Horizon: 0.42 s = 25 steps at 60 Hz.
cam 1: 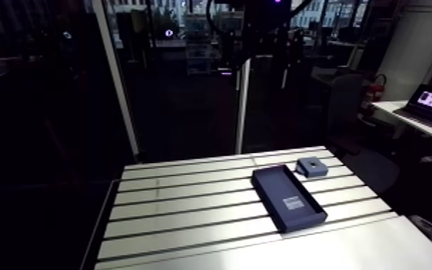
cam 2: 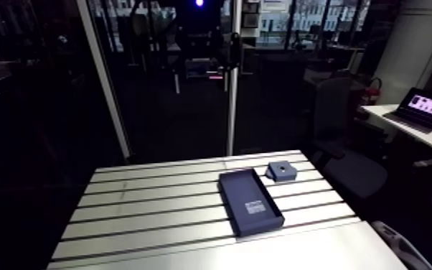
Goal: Pick up the bearing and press it into the housing until flush.
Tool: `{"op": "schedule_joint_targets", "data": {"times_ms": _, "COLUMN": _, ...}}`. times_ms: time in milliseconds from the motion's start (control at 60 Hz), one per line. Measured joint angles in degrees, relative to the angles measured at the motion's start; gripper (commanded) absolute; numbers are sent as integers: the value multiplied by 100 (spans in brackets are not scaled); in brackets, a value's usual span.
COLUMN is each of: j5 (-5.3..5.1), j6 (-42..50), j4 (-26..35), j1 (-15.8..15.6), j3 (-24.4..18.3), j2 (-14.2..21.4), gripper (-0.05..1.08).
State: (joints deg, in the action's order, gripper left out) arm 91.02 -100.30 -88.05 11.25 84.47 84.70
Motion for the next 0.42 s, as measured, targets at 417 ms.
{"op": "schedule_joint_targets", "data": {"times_ms": 417, "j5": -36, "j6": 40, "j4": -8, "j1": -8, "j3": 23, "j2": -16, "gripper": 1}}
